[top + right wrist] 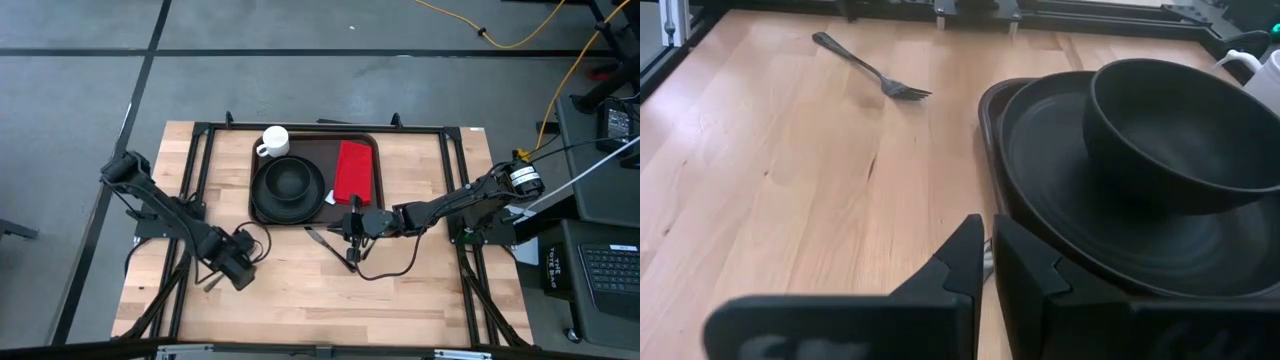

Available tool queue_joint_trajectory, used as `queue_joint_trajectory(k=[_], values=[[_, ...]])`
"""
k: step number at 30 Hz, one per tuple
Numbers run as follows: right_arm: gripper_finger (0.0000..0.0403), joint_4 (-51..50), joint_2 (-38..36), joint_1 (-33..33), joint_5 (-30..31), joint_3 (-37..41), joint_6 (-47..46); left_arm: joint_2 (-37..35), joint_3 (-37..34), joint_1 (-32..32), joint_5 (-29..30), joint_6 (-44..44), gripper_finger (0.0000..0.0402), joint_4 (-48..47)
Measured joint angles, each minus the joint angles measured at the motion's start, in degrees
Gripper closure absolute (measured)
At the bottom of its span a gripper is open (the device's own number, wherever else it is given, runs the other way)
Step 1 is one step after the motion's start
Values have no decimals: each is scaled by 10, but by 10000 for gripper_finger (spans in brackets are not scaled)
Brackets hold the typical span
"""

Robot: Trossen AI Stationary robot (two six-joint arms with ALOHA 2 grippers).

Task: Set up tray
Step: Put the black fork on top of the red table napkin on the brown serving tray

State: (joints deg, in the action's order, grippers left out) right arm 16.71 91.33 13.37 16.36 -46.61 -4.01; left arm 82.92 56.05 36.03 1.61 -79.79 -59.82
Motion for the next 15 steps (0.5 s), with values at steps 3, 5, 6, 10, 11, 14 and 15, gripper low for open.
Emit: queue_joint_trajectory(k=[3,5,6,10,11,14,15], values=[[370,0,0,0,0,0,-2,16,0,0,0,6,398,0],[370,0,0,0,0,0,-3,24,0,0,0,9,398,0],[370,0,0,0,0,0,-3,26,0,0,0,9,397,0],[370,0,0,0,-1,0,-3,28,0,0,1,9,390,0],[370,0,0,0,-1,0,-3,28,0,0,2,9,387,0],[370,0,0,0,-1,0,-4,28,0,0,6,9,371,0],[370,0,0,0,-1,0,-4,28,0,0,10,9,365,0]])
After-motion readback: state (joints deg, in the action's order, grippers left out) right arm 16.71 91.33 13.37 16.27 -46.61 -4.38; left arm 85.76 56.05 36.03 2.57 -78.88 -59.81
